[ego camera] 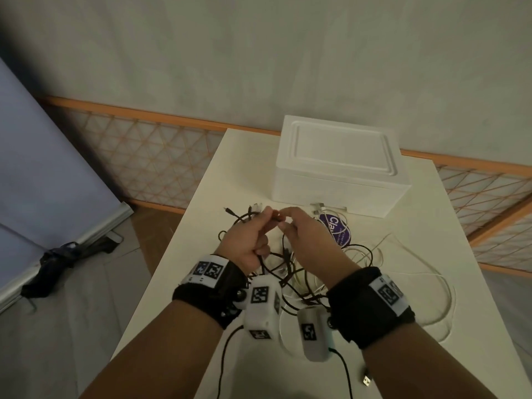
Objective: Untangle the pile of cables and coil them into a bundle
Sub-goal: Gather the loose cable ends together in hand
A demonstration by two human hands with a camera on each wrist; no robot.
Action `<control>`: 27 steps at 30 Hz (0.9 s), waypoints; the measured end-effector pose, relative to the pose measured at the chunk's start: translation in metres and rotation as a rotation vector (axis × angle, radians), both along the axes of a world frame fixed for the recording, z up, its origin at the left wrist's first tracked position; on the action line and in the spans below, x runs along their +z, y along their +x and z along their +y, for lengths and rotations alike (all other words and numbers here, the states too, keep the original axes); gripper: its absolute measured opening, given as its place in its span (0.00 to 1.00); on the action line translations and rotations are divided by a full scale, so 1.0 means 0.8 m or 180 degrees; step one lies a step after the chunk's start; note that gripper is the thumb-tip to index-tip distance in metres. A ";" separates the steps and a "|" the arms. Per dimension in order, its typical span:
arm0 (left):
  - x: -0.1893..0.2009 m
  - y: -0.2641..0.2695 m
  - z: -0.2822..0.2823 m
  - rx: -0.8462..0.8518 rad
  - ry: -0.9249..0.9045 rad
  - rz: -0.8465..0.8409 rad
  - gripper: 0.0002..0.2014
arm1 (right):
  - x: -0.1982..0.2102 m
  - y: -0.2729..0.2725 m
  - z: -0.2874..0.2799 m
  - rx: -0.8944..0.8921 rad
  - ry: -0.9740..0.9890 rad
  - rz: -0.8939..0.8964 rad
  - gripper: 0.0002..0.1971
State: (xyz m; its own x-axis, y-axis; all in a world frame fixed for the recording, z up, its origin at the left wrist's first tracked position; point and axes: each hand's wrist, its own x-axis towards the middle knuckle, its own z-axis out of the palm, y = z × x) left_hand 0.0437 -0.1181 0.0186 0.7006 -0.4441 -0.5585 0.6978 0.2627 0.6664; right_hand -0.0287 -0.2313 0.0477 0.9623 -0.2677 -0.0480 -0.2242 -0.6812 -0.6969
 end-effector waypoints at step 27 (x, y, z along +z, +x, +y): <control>-0.022 0.002 -0.018 0.0193 -0.0463 0.0490 0.15 | -0.009 -0.026 -0.069 0.0137 -0.1577 0.0028 0.21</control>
